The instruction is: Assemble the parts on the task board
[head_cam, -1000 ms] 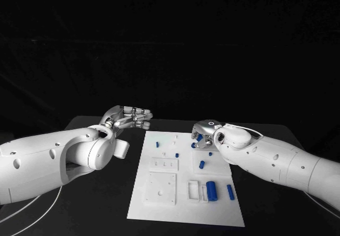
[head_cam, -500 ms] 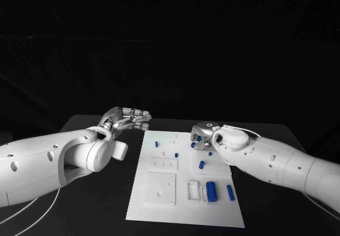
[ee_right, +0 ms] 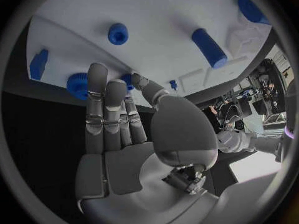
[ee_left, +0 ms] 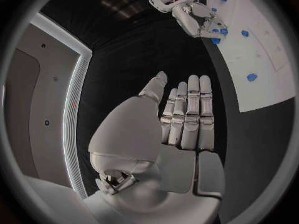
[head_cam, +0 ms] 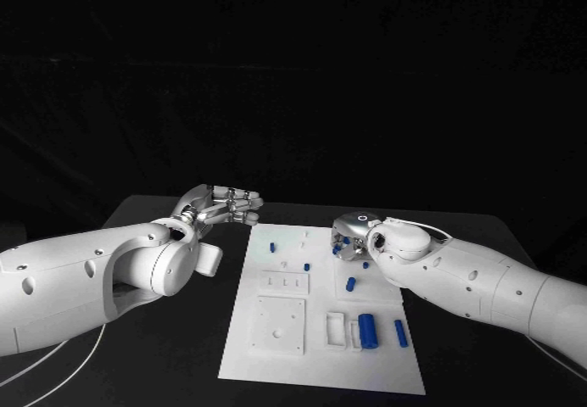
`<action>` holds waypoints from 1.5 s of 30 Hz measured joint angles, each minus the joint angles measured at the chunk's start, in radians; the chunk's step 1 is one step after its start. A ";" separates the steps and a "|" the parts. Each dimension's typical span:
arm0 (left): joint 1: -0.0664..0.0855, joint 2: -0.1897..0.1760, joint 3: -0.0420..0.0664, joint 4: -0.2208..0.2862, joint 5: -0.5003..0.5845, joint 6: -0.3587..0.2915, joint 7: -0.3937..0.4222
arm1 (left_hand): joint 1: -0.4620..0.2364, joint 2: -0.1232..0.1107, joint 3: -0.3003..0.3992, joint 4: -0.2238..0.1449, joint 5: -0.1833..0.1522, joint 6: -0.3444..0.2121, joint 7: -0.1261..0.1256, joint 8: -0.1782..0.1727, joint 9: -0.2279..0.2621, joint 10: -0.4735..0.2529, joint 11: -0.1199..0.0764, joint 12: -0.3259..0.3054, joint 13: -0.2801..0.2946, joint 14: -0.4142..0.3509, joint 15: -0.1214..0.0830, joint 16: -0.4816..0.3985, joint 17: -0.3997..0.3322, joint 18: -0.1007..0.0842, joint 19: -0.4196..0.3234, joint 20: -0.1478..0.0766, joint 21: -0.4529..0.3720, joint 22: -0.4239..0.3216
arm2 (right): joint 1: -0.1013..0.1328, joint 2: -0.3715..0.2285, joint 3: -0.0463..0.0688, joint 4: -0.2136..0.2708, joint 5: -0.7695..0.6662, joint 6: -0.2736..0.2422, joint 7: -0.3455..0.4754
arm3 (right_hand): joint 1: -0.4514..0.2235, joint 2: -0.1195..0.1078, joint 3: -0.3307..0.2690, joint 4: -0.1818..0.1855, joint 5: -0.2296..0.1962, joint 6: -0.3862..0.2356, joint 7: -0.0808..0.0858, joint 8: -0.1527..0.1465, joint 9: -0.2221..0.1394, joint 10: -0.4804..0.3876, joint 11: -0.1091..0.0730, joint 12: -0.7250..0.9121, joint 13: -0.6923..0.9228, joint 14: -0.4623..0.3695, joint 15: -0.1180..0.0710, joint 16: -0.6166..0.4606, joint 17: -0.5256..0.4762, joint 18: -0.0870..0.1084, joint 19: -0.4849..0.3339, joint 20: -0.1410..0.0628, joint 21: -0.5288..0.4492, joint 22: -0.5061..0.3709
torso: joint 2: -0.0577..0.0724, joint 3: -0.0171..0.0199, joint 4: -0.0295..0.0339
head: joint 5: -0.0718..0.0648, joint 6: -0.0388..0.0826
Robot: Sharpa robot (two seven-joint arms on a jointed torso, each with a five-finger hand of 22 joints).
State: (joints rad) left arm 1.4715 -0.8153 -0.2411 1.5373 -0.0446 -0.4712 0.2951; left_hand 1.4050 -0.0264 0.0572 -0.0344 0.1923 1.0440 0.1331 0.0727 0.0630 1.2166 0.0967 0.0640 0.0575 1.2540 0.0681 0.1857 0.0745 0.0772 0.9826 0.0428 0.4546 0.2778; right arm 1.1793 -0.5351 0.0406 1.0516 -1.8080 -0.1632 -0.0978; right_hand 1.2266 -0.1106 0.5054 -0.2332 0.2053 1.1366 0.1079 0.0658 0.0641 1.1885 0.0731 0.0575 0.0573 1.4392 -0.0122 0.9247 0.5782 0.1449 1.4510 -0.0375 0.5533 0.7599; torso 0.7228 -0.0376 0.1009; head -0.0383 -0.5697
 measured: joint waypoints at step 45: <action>0.000 0.012 0.000 -0.010 -0.001 0.000 -0.005 | 0.000 0.000 -0.003 -0.003 0.000 -0.001 0.001 0.000 0.000 -0.007 0.000 0.000 0.000 0.000 0.000 0.000 0.000 0.000 0.004 0.004 -0.004 -0.006 | 0.010 0.054 0.009 0.019 -0.041 -0.227 -0.113 | 0.033 0.024 0.107 -0.015 -0.156 0.130 -0.029 -0.006 0.002 0.150 -0.047 -0.001 0.002 -0.003 -0.043 0.000 -0.006 -0.038 -0.011 -0.043 0.068 0.216 | 0.009 -0.0071 0.0047 | 0.005 0.025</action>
State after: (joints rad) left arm 1.4716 -0.8031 -0.2413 1.5270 -0.0455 -0.4715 0.2906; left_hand 1.4050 -0.0264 0.0545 -0.0371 0.1923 1.0433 0.1337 0.0727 0.0628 1.2094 0.0966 0.0640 0.0575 1.2541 0.0681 0.1857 0.0747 0.0773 0.9863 0.0466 0.4507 0.2718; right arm 1.1889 -0.4815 0.0492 1.0708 -1.8485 -0.3899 -0.2107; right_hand 1.2600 -0.0861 0.6122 -0.2483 0.0493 1.2670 0.0792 0.0601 0.0658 1.3387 0.0266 0.0563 0.0594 1.4363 -0.0554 0.9243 0.5724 0.1067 1.4401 -0.0804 0.6217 0.9763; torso 0.7319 -0.0447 0.1056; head -0.0337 -0.5448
